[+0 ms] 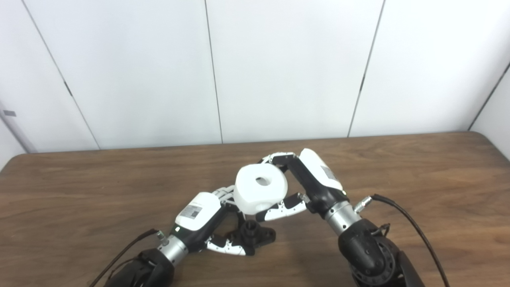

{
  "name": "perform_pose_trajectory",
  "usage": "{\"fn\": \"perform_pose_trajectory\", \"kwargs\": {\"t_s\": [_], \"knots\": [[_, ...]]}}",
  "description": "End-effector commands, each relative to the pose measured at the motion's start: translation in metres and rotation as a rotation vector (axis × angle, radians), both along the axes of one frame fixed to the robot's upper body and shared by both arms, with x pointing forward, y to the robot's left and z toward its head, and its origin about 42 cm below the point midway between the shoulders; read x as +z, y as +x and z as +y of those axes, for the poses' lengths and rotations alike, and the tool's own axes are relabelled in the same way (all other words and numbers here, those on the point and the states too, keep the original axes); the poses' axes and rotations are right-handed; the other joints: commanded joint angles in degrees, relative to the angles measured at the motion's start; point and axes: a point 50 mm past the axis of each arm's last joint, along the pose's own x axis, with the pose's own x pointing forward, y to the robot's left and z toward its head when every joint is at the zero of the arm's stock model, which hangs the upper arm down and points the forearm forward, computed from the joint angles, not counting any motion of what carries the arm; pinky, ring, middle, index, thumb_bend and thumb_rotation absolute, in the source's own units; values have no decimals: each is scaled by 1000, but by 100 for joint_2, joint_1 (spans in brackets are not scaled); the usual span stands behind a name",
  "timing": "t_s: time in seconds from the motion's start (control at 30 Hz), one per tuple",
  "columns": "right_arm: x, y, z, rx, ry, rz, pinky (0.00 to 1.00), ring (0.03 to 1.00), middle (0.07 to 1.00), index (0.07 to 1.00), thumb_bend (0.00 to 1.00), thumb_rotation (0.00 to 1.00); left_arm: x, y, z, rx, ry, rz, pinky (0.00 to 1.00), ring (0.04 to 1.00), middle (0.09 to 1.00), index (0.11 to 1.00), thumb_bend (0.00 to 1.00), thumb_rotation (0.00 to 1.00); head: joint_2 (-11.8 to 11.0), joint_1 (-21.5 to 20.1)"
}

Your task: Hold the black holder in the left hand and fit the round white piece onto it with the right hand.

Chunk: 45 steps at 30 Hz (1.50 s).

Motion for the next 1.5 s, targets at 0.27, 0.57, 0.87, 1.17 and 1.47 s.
{"fn": "perform_pose_trajectory", "kwargs": {"t_s": [0.27, 0.57, 0.87, 1.17, 1.47], "knots": [[11, 1, 11, 83, -64, -92, 571, 683, 691, 480, 523, 132, -48, -27, -5, -36, 215, 165, 904, 934, 851, 483, 525, 60, 71, 81], [3, 5, 9, 87, -128, -58, 597, 697, 698, 480, 524, 131, -47, -28, -7, -33, 221, 165, 907, 940, 861, 483, 525, 60, 130, 107], [-2, 11, 7, 81, -158, -43, 598, 694, 693, 479, 524, 132, -47, -28, -7, -32, 216, 169, 908, 936, 860, 483, 525, 60, 167, 124], [-11, 15, 5, 74, -182, -18, 607, 703, 702, 480, 524, 132, -45, -29, -7, -31, 212, 173, 909, 935, 866, 483, 525, 60, 194, 128], [-20, 21, 4, 91, -225, -16, 614, 721, 702, 480, 523, 132, -44, -29, -9, -31, 198, 170, 900, 924, 849, 483, 525, 59, 229, 177]]}}
